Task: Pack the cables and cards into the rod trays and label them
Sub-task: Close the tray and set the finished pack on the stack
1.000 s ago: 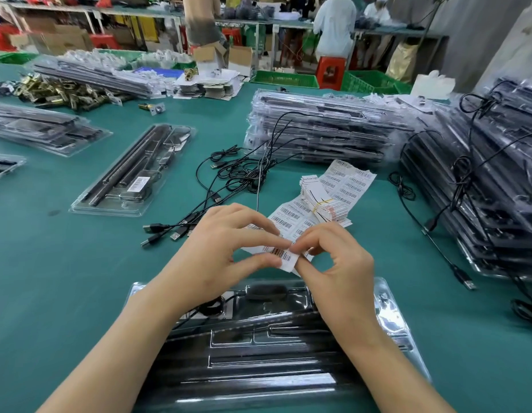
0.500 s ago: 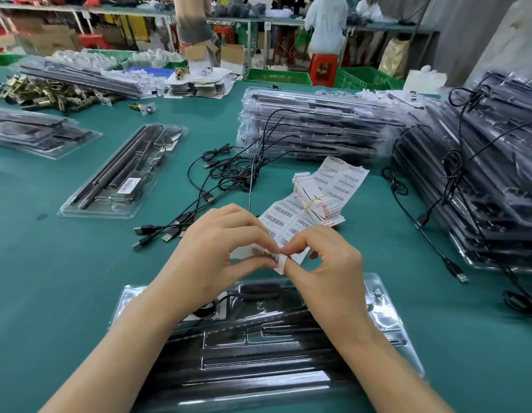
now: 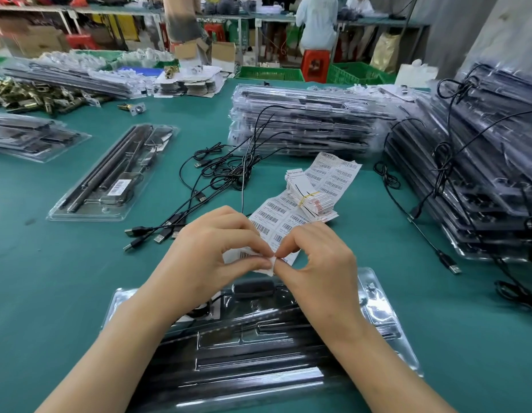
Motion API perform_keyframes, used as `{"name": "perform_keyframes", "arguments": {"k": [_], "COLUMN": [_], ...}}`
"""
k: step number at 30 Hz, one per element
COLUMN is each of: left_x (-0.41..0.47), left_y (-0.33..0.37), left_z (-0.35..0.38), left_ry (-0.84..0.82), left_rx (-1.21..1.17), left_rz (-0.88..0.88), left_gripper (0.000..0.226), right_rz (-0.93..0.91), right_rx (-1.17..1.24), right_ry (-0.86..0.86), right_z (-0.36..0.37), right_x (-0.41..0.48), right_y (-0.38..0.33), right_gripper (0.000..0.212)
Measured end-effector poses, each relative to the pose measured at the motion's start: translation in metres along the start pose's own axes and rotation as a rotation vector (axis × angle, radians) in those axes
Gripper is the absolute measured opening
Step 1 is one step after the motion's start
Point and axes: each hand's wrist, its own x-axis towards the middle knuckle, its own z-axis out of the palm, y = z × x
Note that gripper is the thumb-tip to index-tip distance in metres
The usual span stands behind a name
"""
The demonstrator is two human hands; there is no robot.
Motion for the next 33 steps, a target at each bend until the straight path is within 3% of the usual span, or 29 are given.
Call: {"name": "perform_keyframes", "arguments": {"k": [15,20,25,28,33], "left_x": [0.000,0.000,0.002,0.003,0.007], "left_y": [0.002,-0.004,-0.004,0.002,0.009], "left_z": [0.002,-0.004,-0.012,-0.012,-0.003], "left_ry": [0.056,0.213,0.365,0.340,0.093], "left_rx": [0.038,-0.281,-0.593,-0.657,-0.630], "left_rz": [0.028,-0.111,-0.232,-0.370,-0.611], "left_gripper": [0.012,0.005,0.006,0.012,0.011], "right_rz": [0.084,0.291,0.504,0.599,0.660], "right_rx": [0.031,0.038,0.125,0.203,0.370], "right_ry": [-0.006,0.014,0.072,0.107,0.102], "right_z": [-0.001,-0.002,-0.004,-0.006,-0.019], "right_x": [0.001,0.002,0.005,0.008,0.015], "right_y": [0.000,0.004,0.009,0.011,0.013], "right_gripper": [0.016,0.034,0.024,0.017,0.013]}}
